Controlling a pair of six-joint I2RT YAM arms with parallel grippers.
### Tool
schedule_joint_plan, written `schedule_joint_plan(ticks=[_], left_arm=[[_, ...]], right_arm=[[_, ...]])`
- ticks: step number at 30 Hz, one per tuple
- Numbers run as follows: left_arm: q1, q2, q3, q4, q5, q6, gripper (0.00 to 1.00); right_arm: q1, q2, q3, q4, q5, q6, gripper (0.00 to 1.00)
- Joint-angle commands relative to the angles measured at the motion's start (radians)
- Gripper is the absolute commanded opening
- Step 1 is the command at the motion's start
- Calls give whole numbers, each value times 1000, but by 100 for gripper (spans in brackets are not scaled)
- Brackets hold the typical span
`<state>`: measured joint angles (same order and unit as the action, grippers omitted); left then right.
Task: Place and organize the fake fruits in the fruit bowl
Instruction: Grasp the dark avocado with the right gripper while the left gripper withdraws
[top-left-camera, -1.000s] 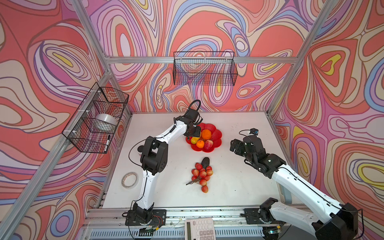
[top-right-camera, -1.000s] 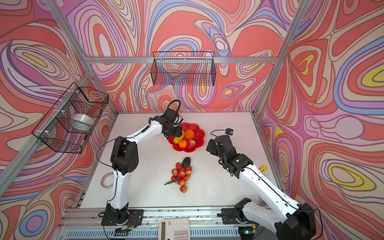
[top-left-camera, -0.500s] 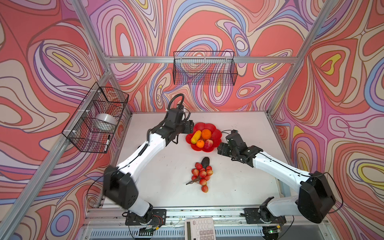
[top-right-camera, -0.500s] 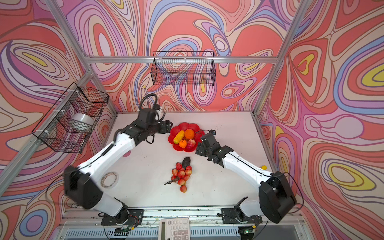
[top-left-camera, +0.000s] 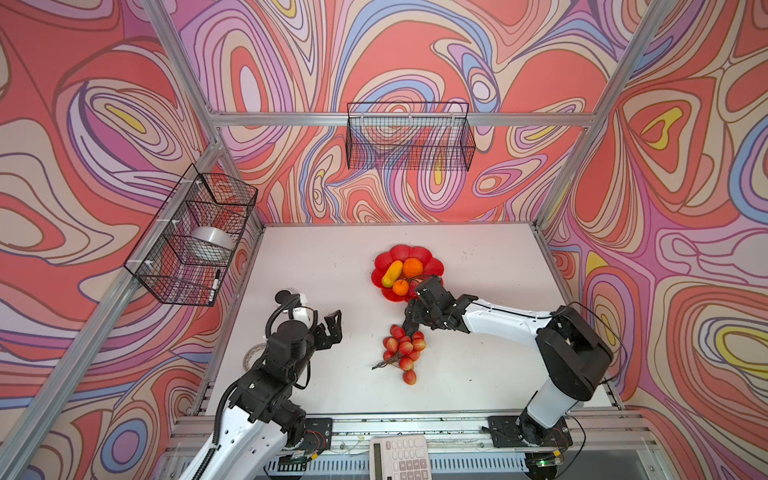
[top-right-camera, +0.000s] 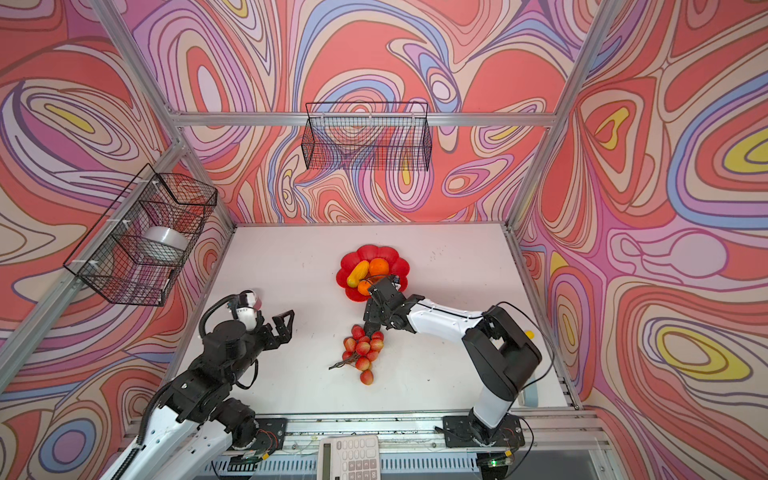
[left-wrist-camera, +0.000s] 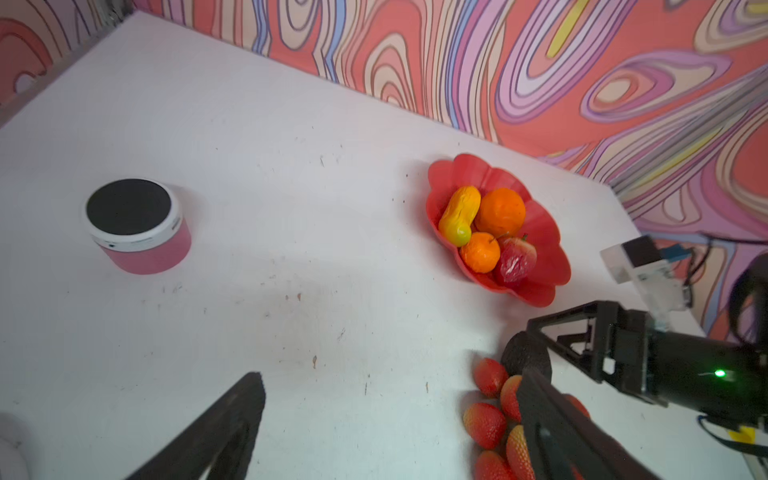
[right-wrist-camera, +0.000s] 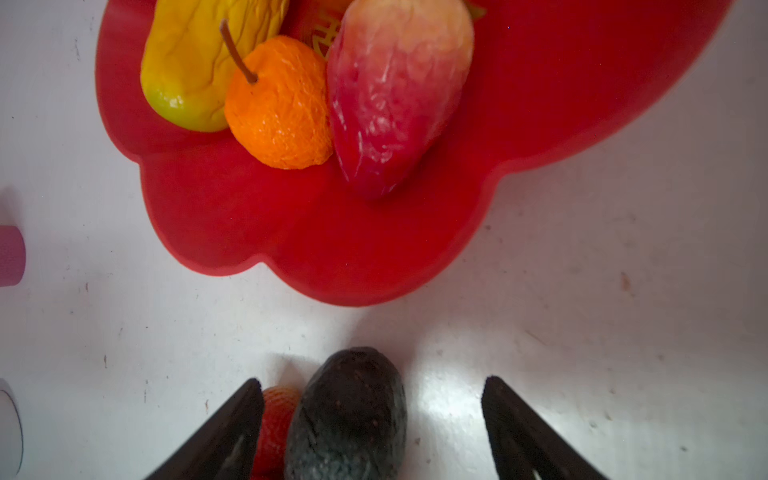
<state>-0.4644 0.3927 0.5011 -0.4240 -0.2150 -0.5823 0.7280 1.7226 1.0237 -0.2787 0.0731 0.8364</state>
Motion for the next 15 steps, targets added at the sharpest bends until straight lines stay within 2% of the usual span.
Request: schedule_joint_plan(ticks=[1, 8, 12, 15], left_arm=[[4, -65, -24, -88, -66, -77, 97], [4, -25, 0, -142, -46, -82, 97], [3, 11, 4, -102, -22, -76, 97], [4, 41, 4, -61, -2, -64, 97]], right_arm=[[4, 43, 41, 46, -44, 31, 81], [10, 106, 27, 75, -61, 82, 66], [10, 75, -37, 120, -46, 138, 53], [9, -1, -93, 123, 7, 171, 43]])
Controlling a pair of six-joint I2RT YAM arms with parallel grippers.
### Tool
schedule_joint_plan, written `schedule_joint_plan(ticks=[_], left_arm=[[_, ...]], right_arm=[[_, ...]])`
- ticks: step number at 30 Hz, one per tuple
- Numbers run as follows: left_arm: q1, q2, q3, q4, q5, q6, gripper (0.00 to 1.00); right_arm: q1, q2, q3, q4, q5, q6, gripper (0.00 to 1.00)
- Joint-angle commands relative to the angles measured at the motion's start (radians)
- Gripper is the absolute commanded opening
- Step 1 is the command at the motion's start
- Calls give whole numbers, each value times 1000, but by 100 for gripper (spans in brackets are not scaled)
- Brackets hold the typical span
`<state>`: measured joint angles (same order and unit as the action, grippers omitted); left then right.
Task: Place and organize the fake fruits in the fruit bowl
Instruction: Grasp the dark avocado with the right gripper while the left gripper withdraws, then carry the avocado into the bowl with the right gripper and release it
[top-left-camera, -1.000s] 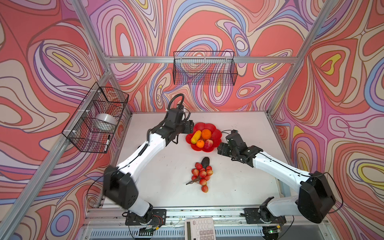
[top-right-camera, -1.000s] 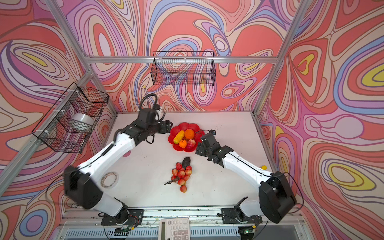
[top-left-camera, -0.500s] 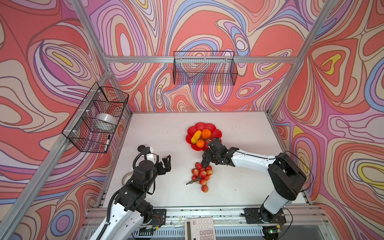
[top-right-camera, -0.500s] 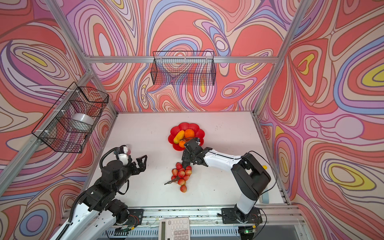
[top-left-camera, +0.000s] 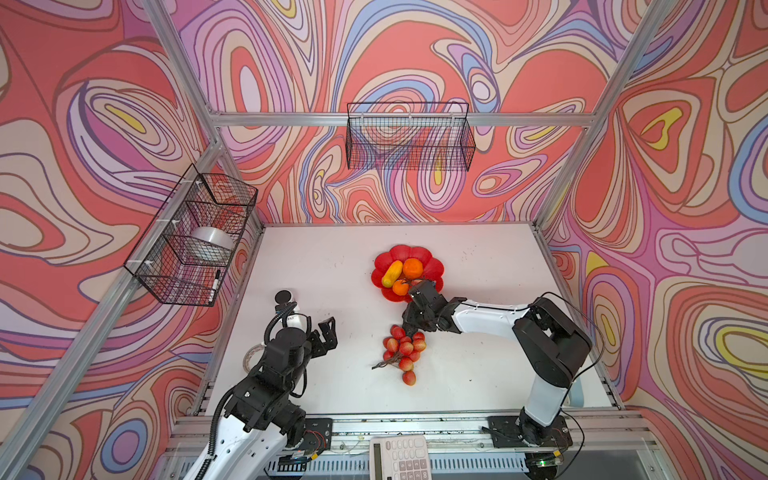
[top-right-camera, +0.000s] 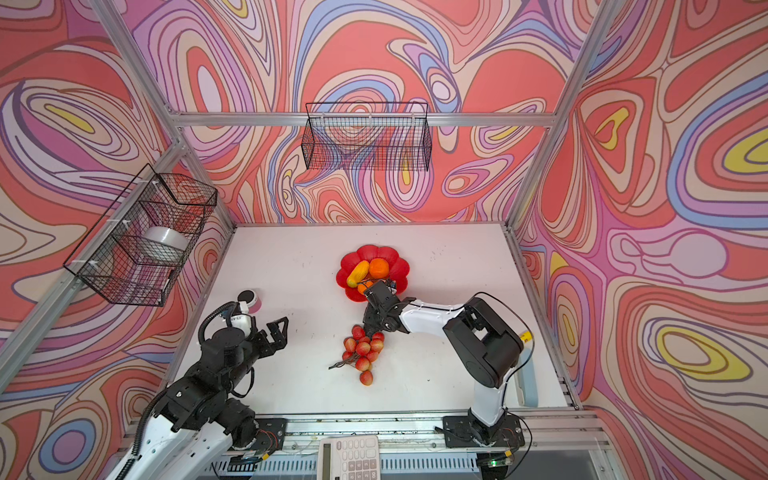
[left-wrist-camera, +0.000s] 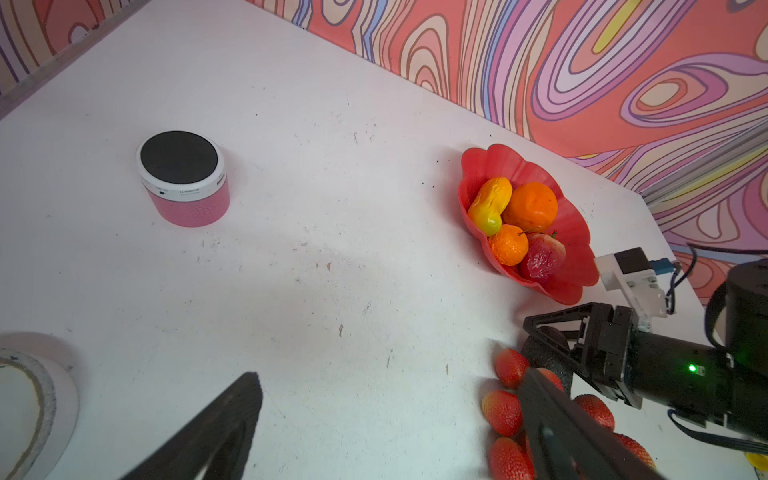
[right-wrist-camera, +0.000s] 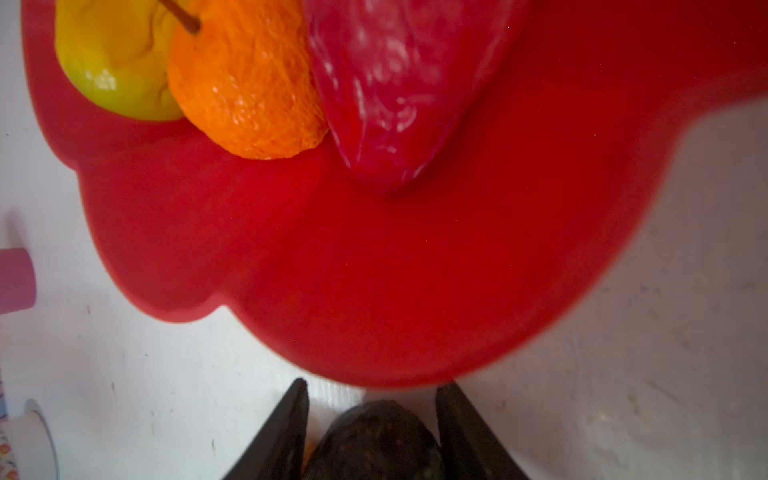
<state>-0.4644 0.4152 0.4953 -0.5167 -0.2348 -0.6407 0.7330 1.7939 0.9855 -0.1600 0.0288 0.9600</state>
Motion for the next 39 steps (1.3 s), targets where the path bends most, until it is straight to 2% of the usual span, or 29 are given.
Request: schedule_joint_plan(ticks=[1, 6, 11, 16, 20, 27, 35, 39], left_arm=[[4, 27, 10, 42, 25, -3, 97], [4, 83, 10, 90, 53, 0, 97], [3, 124, 8, 127, 77, -1, 96], [3, 143, 10, 144, 109, -3, 96], [4, 142, 10, 130, 126, -5, 96], [4, 125, 58, 55, 177, 0, 96], [3, 145, 76, 0, 333, -41, 91], [3, 185, 49, 12, 405, -94, 89]], right_arm=[[5, -104, -69, -4, 72, 55, 41], [5, -305, -133, -122, 214, 55, 36], [1, -495, -144, -259, 342, 10, 35], [-44, -551, -50, -307, 383, -117, 35], [-145, -451, 79, -264, 303, -268, 35], [-239, -103, 372, -253, 216, -511, 35], [-287, 221, 592, -252, 116, -592, 35], [-293, 299, 637, -247, 105, -596, 36]])
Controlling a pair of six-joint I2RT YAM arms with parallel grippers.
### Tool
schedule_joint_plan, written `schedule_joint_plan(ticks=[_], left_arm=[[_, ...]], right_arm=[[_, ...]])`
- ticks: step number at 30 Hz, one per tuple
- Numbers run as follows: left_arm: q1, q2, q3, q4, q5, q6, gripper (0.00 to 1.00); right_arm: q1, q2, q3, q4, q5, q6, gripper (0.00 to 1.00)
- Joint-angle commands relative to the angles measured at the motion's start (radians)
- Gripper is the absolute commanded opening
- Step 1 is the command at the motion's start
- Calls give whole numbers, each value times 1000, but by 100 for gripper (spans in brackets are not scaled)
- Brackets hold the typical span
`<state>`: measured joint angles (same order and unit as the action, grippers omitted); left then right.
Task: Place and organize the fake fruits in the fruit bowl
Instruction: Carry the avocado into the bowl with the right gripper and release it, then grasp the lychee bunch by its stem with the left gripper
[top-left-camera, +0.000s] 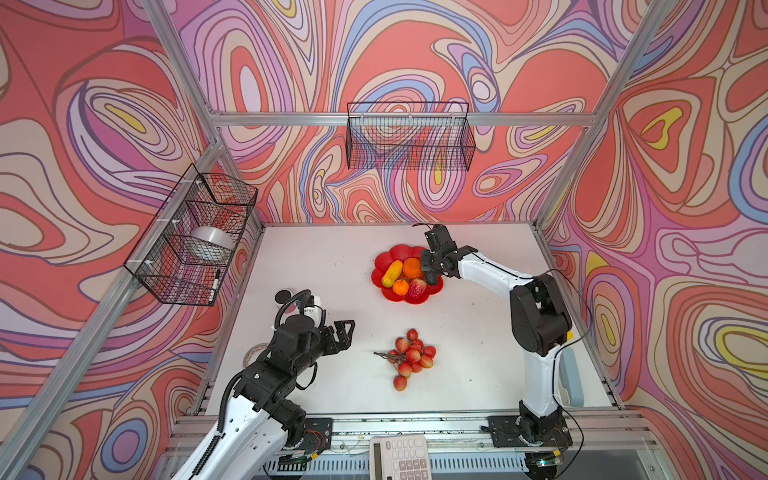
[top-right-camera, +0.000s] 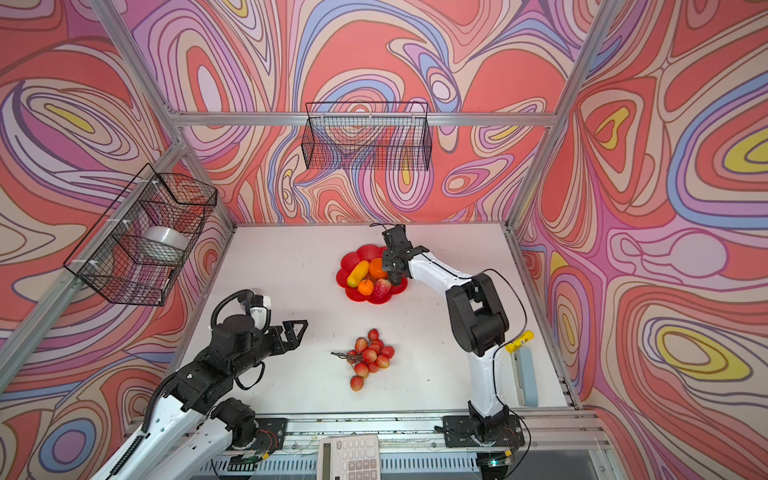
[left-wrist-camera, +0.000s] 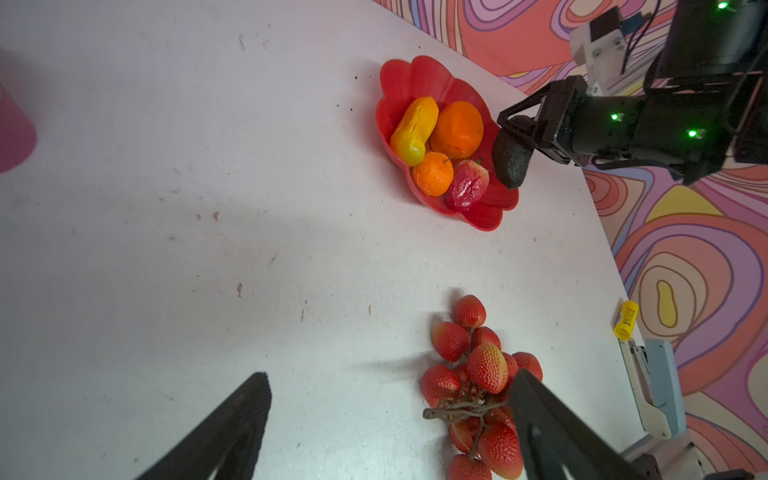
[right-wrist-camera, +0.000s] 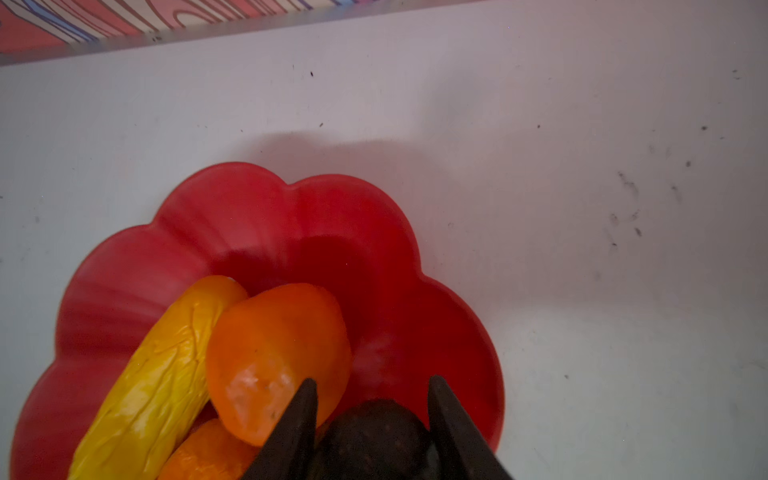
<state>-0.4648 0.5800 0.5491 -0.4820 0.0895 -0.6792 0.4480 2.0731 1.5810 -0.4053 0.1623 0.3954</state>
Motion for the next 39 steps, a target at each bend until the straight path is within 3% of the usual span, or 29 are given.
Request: schedule_joint_plan(ticks=[1, 3, 6, 10, 15, 20, 26, 29, 35, 39], left_arm=[[3, 29, -15, -12, 95, -71, 88], [2, 40, -42, 13, 118, -101, 87], [2, 49, -87, 50, 128, -130, 87], [3, 52, -86, 52, 113, -125, 87], [3, 72, -89, 77, 128, -124, 87], [0, 141, -118, 160, 203, -161, 82], [-62, 306, -49, 151, 283, -100, 79], [-142, 393, 35, 89, 254, -32, 77], [-172, 473, 28, 174, 298, 2, 77], [-174, 556, 50, 184, 360, 57, 72]], right_arm=[[-9, 33, 53, -6, -28, -30, 39], [-15, 52, 69, -17, -32, -29, 43], [-24, 62, 73, -17, -46, -19, 61], [-36, 23, 73, -18, -55, -21, 69], [-36, -130, 34, -8, -27, -50, 80], [-36, -364, -132, 66, -34, -26, 91], [-36, -584, -357, 108, -37, 45, 96], [-36, -660, -454, 125, -35, 73, 98], [-37, -722, -547, 136, -29, 107, 98], [-36, -729, -563, 135, -27, 118, 98]])
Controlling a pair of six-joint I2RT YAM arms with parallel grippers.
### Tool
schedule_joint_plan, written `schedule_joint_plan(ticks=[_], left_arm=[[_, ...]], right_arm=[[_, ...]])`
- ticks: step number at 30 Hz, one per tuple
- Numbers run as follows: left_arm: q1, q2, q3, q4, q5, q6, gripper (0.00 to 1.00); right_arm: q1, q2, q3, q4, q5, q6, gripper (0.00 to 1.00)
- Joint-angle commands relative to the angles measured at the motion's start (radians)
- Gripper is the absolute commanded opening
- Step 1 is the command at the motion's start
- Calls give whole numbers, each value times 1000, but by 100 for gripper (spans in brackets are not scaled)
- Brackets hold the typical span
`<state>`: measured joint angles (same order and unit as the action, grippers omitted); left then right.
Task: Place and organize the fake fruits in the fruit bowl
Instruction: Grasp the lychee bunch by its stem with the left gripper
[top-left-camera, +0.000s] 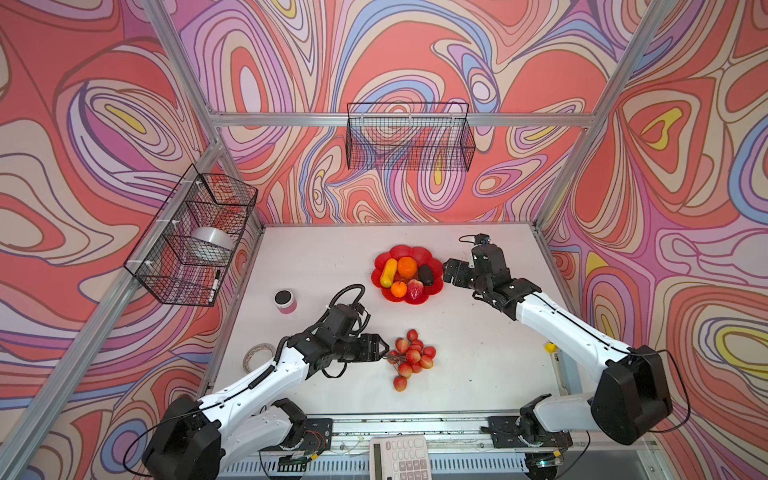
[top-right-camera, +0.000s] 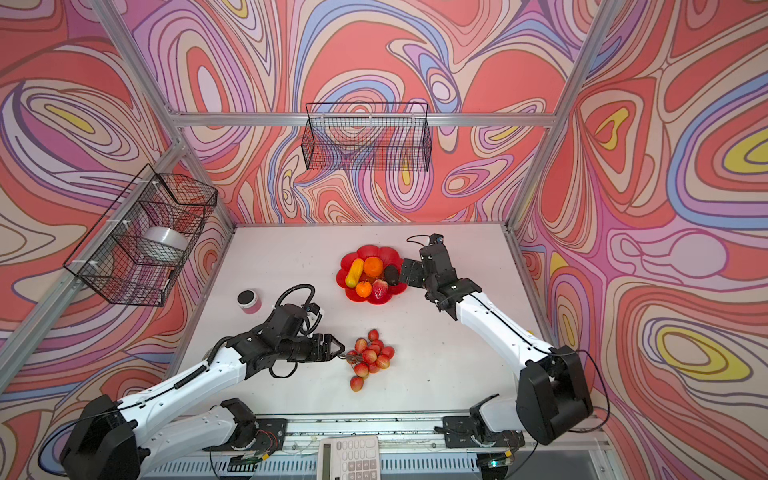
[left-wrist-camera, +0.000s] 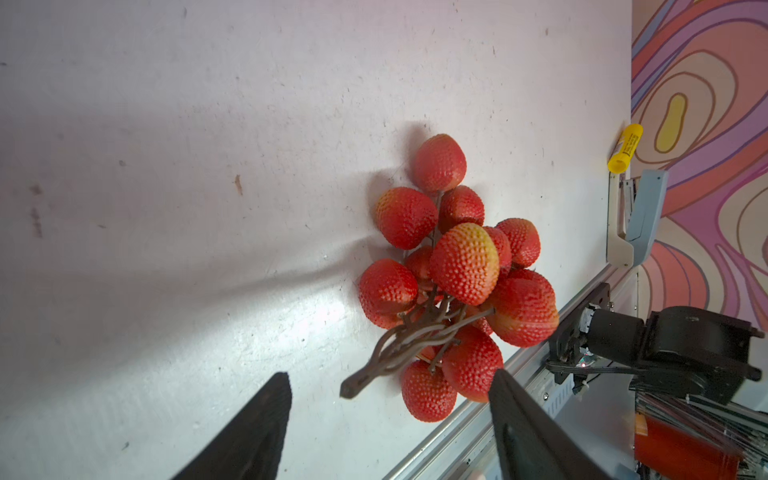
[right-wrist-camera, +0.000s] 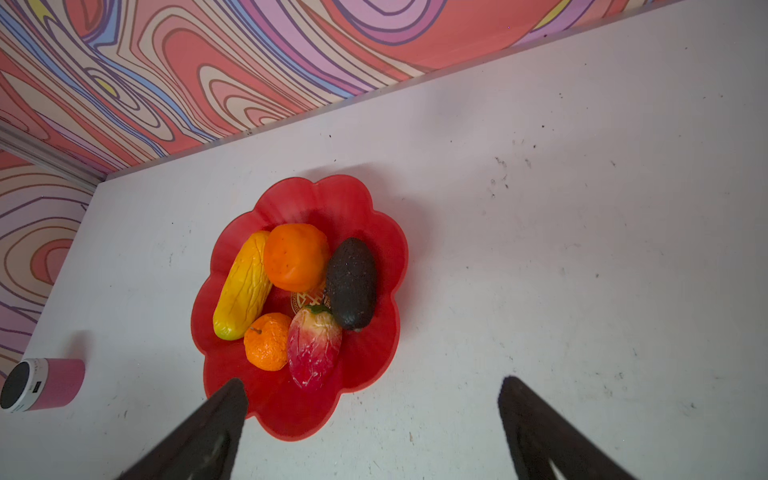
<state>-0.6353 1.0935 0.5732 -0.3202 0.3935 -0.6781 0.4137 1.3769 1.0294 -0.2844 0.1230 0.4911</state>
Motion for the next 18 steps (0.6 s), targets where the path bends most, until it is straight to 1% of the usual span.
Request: schedule_joint_plan(ticks=[1, 6, 9, 10, 14, 18], left_arm=[[-4, 60, 29, 23, 72, 67, 69], [-4, 111, 28, 44, 110, 87, 53], [-4, 130, 30, 49, 136, 90, 40], [-4, 133, 30, 48, 140, 90, 38], [-3, 138, 24, 49, 139, 94, 37], [-4, 172, 30, 105, 157, 97, 36]], right_arm=[[-2, -33, -14, 13, 15, 23, 98], [-3, -44, -22, 13, 23, 26, 98], [-3, -44, -28, 14, 26, 29, 98], [-1, -43, -28, 14, 27, 29, 98], [-2, -41, -36, 20, 25, 34, 98], [-2, -34, -36, 21, 19, 36, 98]])
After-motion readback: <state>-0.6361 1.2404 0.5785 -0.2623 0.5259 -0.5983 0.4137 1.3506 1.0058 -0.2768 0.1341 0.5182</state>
